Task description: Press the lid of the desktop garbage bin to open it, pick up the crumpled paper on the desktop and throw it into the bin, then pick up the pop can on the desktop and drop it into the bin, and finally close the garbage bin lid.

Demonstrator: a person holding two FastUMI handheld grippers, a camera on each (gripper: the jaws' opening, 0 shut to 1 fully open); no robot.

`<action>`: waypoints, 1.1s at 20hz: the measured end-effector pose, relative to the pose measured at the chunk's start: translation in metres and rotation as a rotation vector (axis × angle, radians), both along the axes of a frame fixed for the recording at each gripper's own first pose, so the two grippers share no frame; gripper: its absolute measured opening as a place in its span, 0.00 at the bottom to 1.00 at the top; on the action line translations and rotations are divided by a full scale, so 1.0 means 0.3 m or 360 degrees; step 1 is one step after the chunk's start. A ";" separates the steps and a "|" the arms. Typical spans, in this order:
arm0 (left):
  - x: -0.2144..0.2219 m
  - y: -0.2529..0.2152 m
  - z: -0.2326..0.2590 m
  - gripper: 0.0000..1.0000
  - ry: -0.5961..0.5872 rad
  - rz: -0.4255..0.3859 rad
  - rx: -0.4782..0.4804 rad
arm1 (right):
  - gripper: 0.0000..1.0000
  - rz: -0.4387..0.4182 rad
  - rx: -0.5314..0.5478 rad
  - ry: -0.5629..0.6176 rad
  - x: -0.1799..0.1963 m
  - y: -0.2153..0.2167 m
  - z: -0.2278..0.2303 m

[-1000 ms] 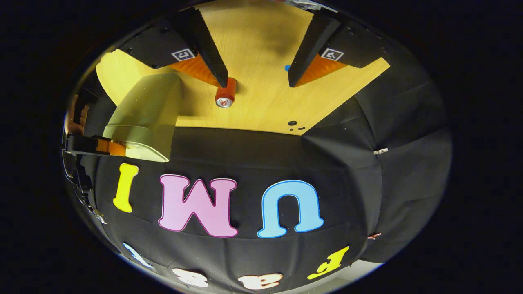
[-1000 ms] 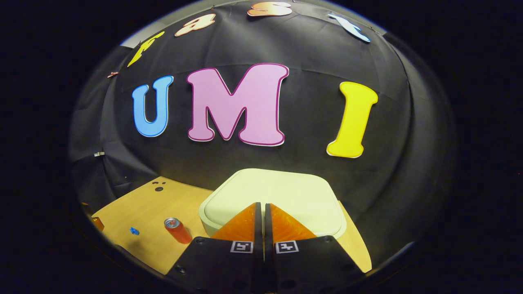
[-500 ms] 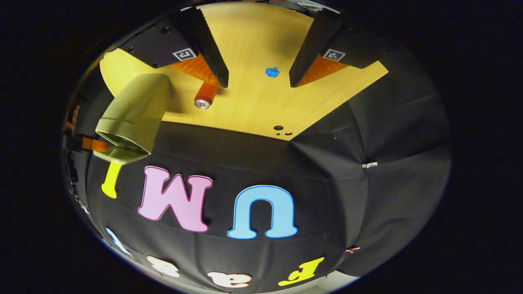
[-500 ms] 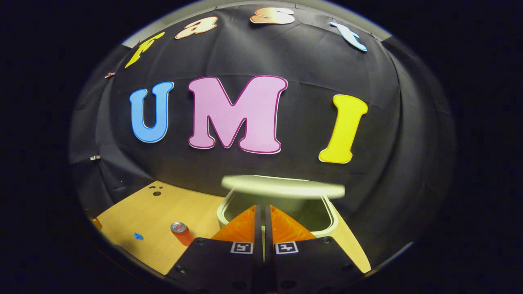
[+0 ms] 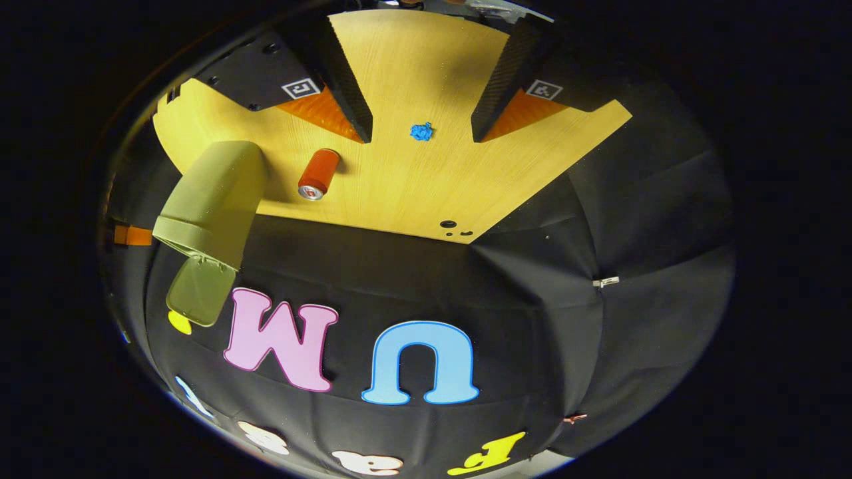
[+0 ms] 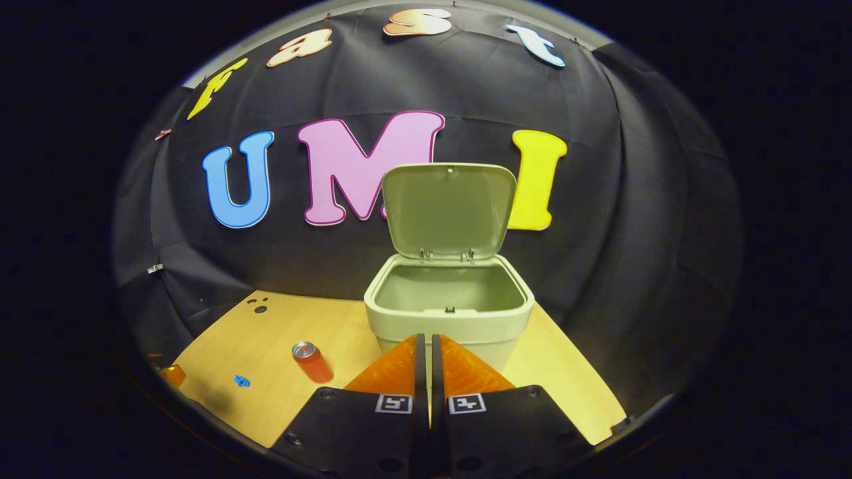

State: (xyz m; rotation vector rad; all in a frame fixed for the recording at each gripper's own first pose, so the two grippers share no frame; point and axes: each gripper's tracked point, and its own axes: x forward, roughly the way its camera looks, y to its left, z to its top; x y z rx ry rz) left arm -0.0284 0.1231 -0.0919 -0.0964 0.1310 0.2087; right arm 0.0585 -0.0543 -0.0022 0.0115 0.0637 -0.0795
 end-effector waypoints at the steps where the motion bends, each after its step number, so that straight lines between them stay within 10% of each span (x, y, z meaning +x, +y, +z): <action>1: 0.011 0.002 -0.007 0.96 0.0011 -0.0014 0.0013 | 0.05 -0.0015 0.0019 0.0005 -0.018 0.001 -0.013; 14: 0.243 0.051 -0.137 0.96 0.0101 -0.0119 0.0105 | 0.05 -0.0095 0.0056 0.0308 -0.160 0.027 -0.255; 22: 0.460 0.089 -0.257 0.96 0.0223 -0.0161 0.0018 | 0.81 -0.0070 0.0002 0.0471 -0.234 0.088 -0.364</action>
